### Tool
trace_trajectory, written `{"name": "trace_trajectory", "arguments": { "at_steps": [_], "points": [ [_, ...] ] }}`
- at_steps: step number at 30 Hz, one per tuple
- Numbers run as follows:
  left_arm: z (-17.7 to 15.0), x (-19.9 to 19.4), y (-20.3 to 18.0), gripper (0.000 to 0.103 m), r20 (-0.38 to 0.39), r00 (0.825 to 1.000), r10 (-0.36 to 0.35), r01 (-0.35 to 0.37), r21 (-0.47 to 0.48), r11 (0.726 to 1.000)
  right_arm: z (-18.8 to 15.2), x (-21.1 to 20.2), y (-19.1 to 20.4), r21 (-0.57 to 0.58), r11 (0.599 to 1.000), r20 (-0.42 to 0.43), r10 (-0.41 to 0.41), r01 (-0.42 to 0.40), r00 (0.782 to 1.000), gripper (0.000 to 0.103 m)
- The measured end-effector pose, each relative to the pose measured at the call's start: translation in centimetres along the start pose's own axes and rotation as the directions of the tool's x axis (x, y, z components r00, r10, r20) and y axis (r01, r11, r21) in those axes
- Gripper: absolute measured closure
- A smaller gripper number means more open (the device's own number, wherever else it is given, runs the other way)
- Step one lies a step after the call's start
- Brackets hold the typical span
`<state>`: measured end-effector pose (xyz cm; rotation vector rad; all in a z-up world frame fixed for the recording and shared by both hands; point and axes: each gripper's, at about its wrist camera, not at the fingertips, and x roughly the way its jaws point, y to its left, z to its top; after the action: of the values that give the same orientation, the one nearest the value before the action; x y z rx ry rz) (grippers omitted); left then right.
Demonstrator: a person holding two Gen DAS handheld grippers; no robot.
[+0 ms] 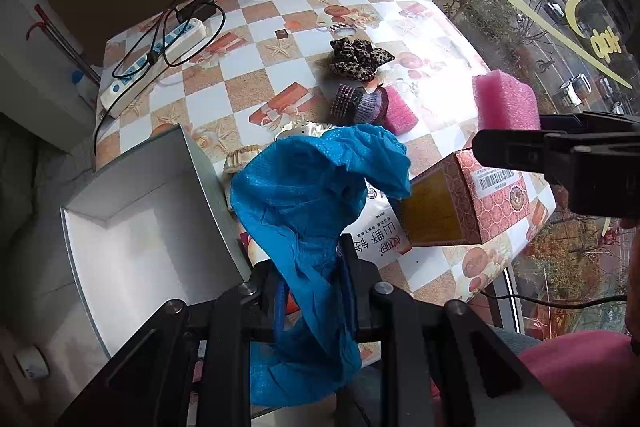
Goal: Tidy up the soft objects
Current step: 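Carry the pink sponge with the right tool while the left tool carries the teal cloth to the box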
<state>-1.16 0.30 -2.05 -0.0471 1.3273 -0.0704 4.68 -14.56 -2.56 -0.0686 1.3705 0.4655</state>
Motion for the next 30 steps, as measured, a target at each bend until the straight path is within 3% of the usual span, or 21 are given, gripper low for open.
{"name": "trace_trajectory", "arguments": {
  "at_steps": [19,30],
  "points": [
    [-2.9,-1.5,3.6,0.078,0.032,0.999,0.025,-0.022,-0.099,0.995,-1.0,1.3,5.4,-0.114,0.993,-0.038,-0.02,0.015,0.999,0.03],
    [-3.5,-1.6,5.2,0.078,0.029,0.999,0.03,-0.026,-0.122,0.992,-1.1,1.8,6.6,-0.13,0.991,-0.045,-0.026,0.02,0.999,0.03]
  ]
}}
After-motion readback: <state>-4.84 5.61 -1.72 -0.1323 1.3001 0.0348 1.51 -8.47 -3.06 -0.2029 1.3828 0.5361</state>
